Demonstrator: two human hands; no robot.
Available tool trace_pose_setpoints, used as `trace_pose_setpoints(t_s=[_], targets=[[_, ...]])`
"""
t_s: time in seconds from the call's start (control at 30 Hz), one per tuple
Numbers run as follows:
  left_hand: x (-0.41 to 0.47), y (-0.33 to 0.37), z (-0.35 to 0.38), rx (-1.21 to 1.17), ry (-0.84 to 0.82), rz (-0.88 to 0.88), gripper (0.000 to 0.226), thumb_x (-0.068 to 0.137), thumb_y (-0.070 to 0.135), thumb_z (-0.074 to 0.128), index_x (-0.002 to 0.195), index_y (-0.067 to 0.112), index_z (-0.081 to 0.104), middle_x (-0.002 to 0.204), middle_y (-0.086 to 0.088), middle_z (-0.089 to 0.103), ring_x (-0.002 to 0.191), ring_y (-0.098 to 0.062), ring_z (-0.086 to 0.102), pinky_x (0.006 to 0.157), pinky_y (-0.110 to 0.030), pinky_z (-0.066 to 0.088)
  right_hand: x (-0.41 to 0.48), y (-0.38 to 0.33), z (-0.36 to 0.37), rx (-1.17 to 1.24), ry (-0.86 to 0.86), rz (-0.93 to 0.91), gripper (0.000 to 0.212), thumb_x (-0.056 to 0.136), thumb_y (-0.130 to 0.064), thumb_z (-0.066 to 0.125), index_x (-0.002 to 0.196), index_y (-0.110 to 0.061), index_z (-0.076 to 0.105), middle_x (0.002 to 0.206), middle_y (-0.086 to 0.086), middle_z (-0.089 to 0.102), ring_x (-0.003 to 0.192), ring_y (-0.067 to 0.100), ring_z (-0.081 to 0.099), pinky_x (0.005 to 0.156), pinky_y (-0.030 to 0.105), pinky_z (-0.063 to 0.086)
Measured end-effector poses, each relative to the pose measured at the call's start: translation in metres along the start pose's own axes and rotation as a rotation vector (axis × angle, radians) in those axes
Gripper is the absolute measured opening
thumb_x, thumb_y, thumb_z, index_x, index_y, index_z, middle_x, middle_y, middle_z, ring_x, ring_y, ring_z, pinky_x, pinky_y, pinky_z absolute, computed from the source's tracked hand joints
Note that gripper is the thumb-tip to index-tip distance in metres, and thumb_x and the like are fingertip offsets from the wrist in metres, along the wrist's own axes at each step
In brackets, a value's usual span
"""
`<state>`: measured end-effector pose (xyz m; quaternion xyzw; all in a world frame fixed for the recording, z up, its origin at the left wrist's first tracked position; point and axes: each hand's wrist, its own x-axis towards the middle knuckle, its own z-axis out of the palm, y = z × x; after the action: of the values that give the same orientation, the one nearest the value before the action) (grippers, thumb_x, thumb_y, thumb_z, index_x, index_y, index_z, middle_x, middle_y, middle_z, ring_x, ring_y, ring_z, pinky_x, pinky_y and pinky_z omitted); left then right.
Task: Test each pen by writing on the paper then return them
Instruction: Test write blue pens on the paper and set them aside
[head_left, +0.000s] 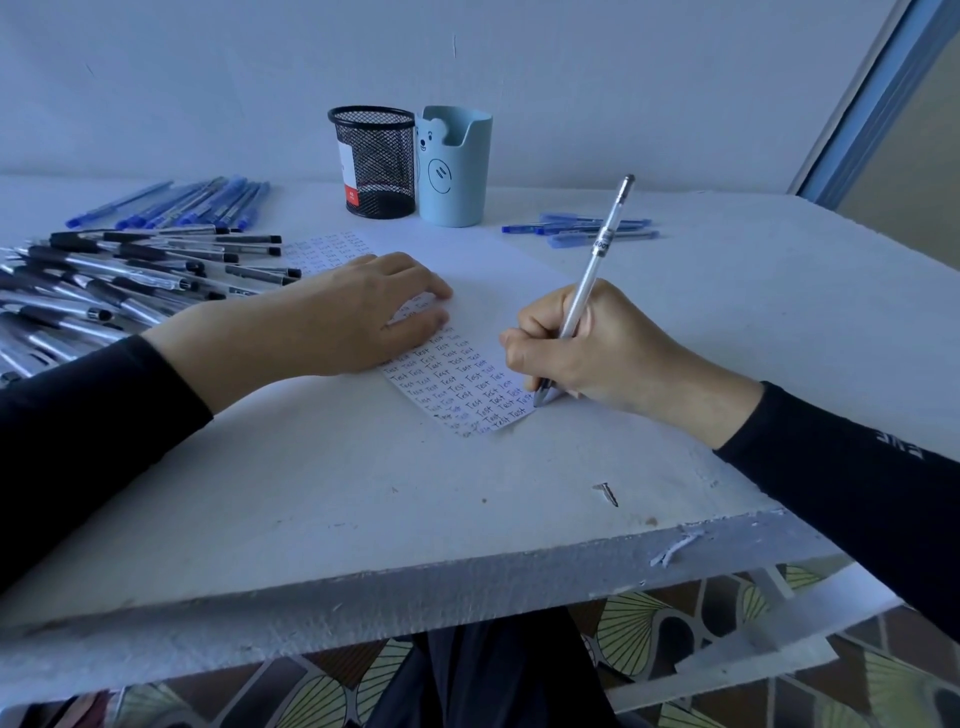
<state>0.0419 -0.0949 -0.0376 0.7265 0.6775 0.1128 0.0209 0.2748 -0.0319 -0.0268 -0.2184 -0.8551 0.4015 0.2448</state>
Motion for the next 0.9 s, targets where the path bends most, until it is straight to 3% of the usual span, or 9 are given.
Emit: trace_pose_setpoints(t_s=[0.2, 0.37, 0.47, 0.57, 0.9], targets=[[-0.0008, 0.0011, -0.0001, -0.007, 0.011, 0.002, 0.074, 0.077, 0.075, 0.017, 0.133, 0.037, 0.047, 0.138, 0.007, 0.047, 0.127, -0.018, 0.044, 0.109, -0.045, 0.037, 0.0005, 0.0001, 0.0002, -0.002, -0.005, 0.000, 0.050, 0.089, 0.001, 0.061, 0.050, -0.009, 0.031, 0.038, -0.012, 0.037, 0.048, 0.005, 0.057, 0.049, 0.012, 0.043], [-0.0005, 0.0002, 0.0003, 0.000, 0.007, 0.001, 0.071, 0.082, 0.077, 0.019, 0.133, 0.036, 0.047, 0.139, 0.007, 0.047, 0.127, -0.018, 0.044, 0.109, -0.045, 0.037, 0.0016, 0.0001, 0.0000, 0.036, 0.019, -0.012, 0.050, 0.092, -0.003, 0.060, 0.048, -0.006, 0.036, 0.039, -0.002, 0.034, 0.054, 0.022, 0.056, 0.053, 0.013, 0.046], [-0.0007, 0.0009, -0.0006, 0.003, 0.004, 0.003, 0.074, 0.078, 0.076, 0.016, 0.133, 0.037, 0.047, 0.139, 0.007, 0.047, 0.127, -0.019, 0.044, 0.109, -0.045, 0.037, 0.0020, 0.0009, 0.0001, 0.008, 0.036, -0.012, 0.048, 0.091, -0.004, 0.061, 0.050, -0.005, 0.035, 0.046, 0.003, 0.030, 0.052, 0.014, 0.057, 0.052, 0.014, 0.046], [-0.0008, 0.0010, -0.0006, -0.006, 0.007, 0.007, 0.075, 0.077, 0.076, 0.016, 0.134, 0.036, 0.047, 0.139, 0.007, 0.047, 0.126, -0.019, 0.045, 0.108, -0.046, 0.038, 0.0011, 0.0019, -0.0009, -0.016, 0.024, -0.012, 0.054, 0.090, -0.004, 0.061, 0.046, -0.013, 0.032, 0.040, -0.008, 0.031, 0.047, 0.005, 0.057, 0.052, 0.015, 0.046], [-0.0037, 0.0070, -0.0044, -0.008, -0.009, -0.032, 0.071, 0.083, 0.077, 0.019, 0.133, 0.035, 0.048, 0.139, 0.005, 0.047, 0.126, -0.019, 0.044, 0.109, -0.045, 0.036, 0.0004, -0.0024, -0.0023, -0.002, 0.012, 0.005, 0.053, 0.090, 0.000, 0.060, 0.047, -0.014, 0.031, 0.040, -0.014, 0.041, 0.047, 0.001, 0.055, 0.052, 0.018, 0.047]])
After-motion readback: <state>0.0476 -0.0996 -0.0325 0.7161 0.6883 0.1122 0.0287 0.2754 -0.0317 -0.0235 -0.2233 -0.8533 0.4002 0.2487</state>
